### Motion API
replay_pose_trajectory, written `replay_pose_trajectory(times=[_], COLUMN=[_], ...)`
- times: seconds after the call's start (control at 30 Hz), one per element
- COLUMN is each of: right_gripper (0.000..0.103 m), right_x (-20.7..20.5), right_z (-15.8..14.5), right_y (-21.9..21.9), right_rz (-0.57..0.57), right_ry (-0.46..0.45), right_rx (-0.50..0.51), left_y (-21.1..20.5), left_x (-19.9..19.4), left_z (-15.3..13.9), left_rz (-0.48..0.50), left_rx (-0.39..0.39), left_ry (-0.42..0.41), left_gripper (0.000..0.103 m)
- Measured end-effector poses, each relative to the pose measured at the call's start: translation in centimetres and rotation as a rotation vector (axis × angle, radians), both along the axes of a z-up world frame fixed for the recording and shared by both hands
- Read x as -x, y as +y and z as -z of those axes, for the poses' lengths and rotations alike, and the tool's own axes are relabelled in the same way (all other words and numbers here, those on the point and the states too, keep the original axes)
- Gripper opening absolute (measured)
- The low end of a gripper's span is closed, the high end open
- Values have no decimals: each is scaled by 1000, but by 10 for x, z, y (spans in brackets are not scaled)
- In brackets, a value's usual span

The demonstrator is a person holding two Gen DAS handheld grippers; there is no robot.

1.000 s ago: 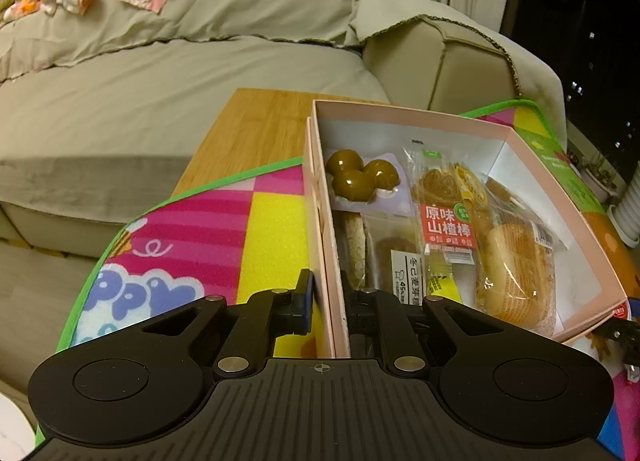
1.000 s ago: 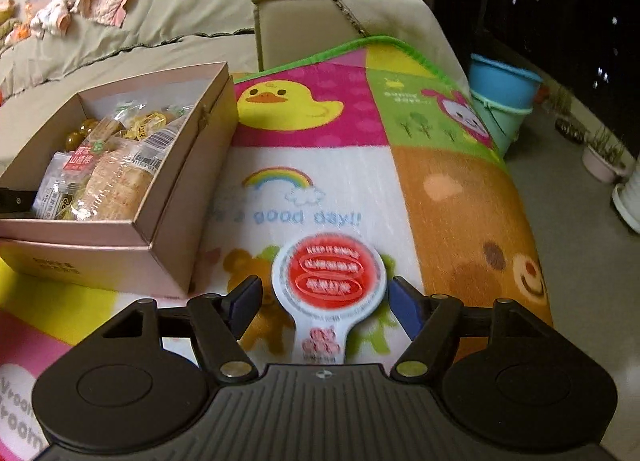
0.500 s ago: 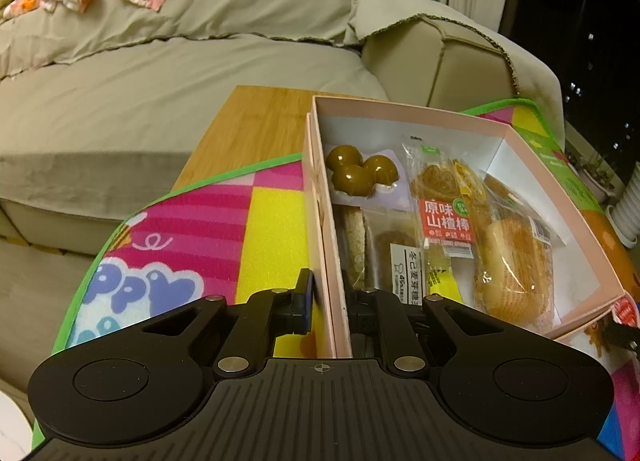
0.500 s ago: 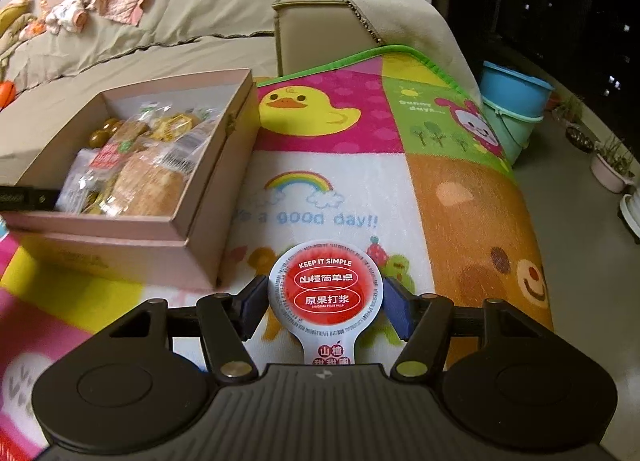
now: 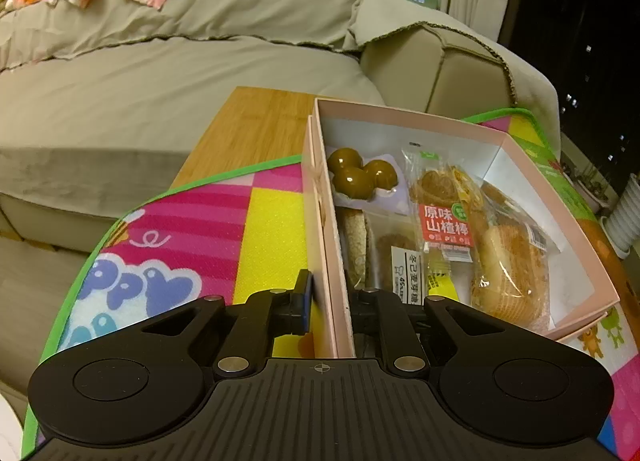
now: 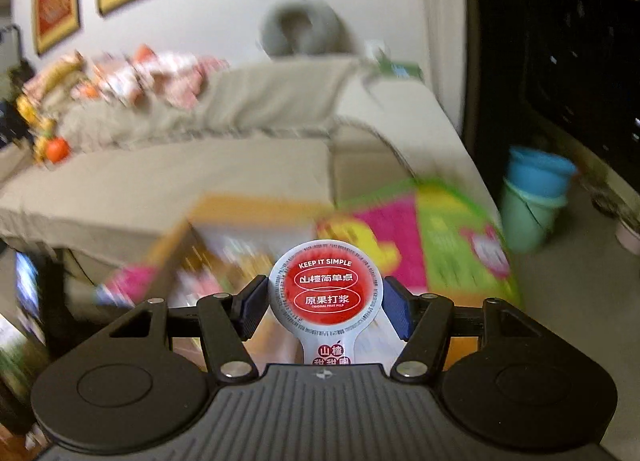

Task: Organize objects
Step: 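Carry the red paddle packet into the box and release it with the right gripper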

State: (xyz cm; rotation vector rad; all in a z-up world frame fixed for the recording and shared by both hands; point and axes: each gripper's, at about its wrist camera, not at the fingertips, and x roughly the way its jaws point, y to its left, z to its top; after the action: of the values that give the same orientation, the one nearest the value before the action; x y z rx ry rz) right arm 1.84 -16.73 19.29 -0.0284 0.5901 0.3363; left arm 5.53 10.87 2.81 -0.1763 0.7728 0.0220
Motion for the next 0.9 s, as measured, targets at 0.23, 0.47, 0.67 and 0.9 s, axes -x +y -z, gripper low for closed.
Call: replay_pose_trajectory(times=[0.23,0.47,0.67,0.9], right_gripper=[62,71,81,85], right_x=[-46,-93,-91,-54], right_z=[-46,-36,3,63], right_y=[49,79,69,55], right_rz=[-62,-29,-3,-23], right_ry=[-88,-85,-22,32], right_rx=[-82,-75,-49,112], left_y=[3,5,5,5], left_x=[0,1,2,2], left_z=[0,0,0,0], left_rz=[8,14,16,16], left_rx=[9,16,19,18], left_ry=[-1,-3,-6,-6], left_gripper=[16,16,17,17])
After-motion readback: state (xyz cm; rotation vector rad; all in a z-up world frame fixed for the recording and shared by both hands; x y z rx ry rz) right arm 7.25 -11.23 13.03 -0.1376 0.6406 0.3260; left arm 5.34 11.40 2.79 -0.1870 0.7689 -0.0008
